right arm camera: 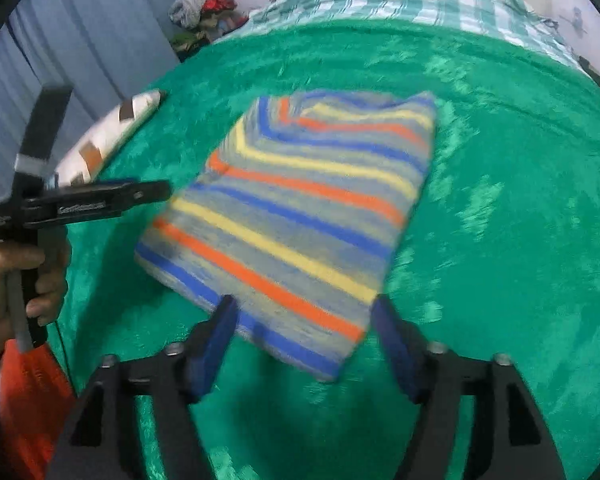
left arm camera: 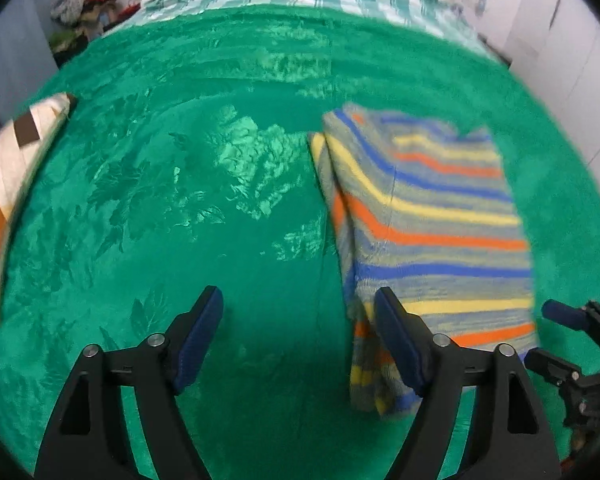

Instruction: Fold small clothes

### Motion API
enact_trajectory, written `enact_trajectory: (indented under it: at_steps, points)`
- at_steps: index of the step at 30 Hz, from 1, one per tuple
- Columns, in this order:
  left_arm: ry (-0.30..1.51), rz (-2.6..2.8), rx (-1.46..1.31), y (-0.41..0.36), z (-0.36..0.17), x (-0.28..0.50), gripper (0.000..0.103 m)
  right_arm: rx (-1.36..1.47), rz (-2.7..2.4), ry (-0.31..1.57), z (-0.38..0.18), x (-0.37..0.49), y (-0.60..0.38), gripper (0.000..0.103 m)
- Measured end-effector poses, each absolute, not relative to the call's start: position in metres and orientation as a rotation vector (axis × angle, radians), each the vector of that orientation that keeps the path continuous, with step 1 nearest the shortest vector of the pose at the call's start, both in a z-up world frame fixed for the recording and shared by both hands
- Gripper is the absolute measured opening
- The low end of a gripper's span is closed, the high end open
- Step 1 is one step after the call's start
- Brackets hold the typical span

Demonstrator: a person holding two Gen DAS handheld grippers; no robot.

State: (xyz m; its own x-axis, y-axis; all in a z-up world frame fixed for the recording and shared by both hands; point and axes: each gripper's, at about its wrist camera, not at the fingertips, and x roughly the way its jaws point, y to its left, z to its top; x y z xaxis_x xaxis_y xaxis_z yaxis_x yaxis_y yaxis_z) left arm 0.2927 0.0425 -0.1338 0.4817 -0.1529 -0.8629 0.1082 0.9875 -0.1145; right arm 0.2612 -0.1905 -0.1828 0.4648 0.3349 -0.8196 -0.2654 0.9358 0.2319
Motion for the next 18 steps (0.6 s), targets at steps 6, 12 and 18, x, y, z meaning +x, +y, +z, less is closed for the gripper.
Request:
enact_trajectory:
  at_steps: [6,12,18]
  points:
    - [1.088,-0.303,-0.206,0.077,-0.133,0.294,0.086,0.193,0.305,1.002,-0.171,0.264,-0.252,0.079]
    - [1.098,-0.454,-0.274,0.058,-0.148,0.311,0.085,0.502,0.326,0.988,-0.191,0.282,-0.297,0.079]
    - [1.183,-0.449,-0.332,0.027,-0.183,0.364,0.072,0.774,0.417,1.015,-0.234,0.350,-0.286,0.070]
